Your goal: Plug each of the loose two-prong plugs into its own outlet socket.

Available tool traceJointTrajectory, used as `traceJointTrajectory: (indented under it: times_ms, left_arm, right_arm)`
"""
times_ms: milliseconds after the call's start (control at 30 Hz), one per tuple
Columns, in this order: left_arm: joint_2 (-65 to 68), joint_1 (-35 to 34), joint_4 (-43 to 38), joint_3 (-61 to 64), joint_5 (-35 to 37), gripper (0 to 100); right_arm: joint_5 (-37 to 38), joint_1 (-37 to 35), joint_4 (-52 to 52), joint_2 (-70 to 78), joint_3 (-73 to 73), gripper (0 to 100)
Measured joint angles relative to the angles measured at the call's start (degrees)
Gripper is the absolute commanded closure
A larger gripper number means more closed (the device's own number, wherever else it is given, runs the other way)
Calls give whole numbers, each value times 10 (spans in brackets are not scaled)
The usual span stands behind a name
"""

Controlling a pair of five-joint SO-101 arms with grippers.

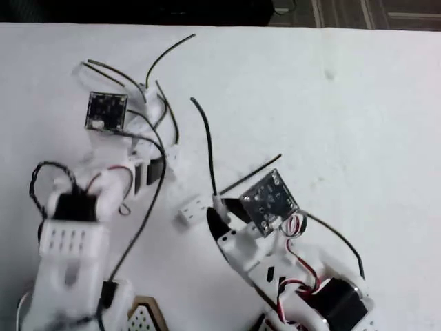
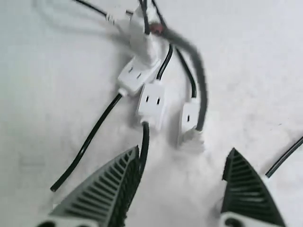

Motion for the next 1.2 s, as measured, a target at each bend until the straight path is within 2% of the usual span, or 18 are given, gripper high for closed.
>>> traceJointTrajectory:
  times_ms: [133, 300, 433, 667, 900, 1067, 1200]
  left_arm:
    - [-176, 30, 0, 48, 4, 790]
    - [-387, 44, 0, 100, 56, 979]
    - [-484, 69, 0, 105, 70, 976]
    - [-492, 157, 21, 105, 70, 977]
    - [-492, 308, 72, 105, -2, 977]
    - [-492, 360, 91, 105, -11, 977]
    - [-492, 402, 132, 87, -48, 977]
  right_arm:
    - [0, 0, -44, -57, 37, 981]
    - [0, -16, -62, -104, 71, 981]
    - [0, -66, -63, -135, 85, 981]
    - [0, -120, -63, -170, 86, 981]
    - [0, -128, -63, -170, 100, 981]
    - [0, -128, -63, -170, 141, 981]
    - [0, -128, -63, -170, 151, 981]
